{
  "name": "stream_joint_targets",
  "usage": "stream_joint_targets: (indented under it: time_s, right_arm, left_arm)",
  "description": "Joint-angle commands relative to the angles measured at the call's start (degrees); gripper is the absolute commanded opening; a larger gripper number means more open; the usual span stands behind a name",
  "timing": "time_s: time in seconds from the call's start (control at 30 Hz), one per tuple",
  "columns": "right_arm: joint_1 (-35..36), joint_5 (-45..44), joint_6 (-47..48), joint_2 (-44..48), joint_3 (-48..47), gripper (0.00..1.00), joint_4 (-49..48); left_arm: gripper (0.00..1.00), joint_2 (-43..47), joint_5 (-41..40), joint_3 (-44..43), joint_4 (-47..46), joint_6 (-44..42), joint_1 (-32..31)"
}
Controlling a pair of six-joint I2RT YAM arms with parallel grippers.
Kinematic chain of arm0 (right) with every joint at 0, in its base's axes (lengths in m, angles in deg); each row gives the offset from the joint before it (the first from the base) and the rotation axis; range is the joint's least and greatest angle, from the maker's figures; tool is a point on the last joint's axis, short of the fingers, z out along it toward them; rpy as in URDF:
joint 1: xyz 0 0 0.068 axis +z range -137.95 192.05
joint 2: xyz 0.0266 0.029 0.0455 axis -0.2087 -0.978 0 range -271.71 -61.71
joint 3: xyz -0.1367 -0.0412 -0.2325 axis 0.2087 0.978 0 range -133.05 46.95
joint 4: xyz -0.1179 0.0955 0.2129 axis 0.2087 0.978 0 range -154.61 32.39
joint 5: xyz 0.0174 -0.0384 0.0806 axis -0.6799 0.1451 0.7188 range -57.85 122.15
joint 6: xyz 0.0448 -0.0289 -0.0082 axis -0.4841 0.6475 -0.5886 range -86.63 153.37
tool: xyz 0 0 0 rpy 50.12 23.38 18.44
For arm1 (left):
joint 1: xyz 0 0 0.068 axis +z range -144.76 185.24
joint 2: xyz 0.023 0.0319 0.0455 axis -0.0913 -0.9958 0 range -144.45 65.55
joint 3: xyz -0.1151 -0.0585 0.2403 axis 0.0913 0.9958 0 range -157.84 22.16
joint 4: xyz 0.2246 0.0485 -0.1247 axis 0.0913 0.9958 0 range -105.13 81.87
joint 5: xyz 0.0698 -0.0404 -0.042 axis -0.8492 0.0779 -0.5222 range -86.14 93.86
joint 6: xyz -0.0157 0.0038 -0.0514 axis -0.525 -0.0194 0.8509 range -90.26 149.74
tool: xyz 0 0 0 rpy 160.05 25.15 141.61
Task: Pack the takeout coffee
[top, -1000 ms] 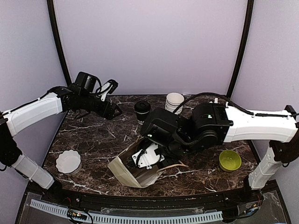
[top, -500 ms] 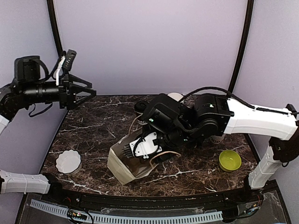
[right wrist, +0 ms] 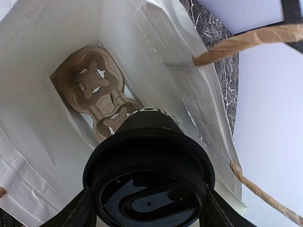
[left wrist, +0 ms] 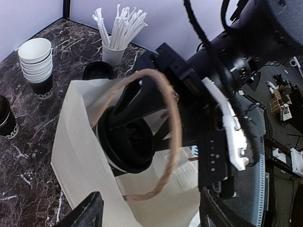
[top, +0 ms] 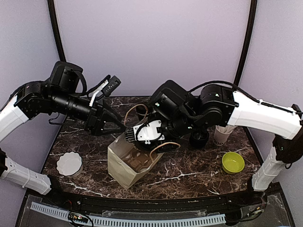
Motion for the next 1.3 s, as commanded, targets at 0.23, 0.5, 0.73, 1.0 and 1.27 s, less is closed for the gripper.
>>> stream_joint_targets:
  time_s: [0.23,0.5,0.73,1.0,1.27]
  right_arm:
    - [-0.5,1.0,-1.0,1.3,-0.5,0.53,-1.5]
    - [-0.6,0.5,-0.9,2.5,1.2,0.53,-1.6]
    - [-0.6,0.7,-0.2,2.8,1.7,0.53,-1.3]
    - [5.5,7.0,4.6,3.8,2.3,0.53,4.4]
    - [6.9,6.3,5.7,1.3,-2.6,0.52,4.4]
  left_arm:
    - [0.66,-1.9,-6.9,-2.4,1.1,-0.2,-1.4]
    - [0.39,-3.9,-6.6,-2.9,-1.4,-2.1,-1.4]
    - [0.07,-6.0,-5.2,-5.2,-1.4,-4.2,-1.4]
    - [0.0,-8.7,-5.6,-5.9,-3.8,-12.3,-1.4]
    - [0.0,-11.0,-2.5,-6.3,-6.9,-17.8,-1.5]
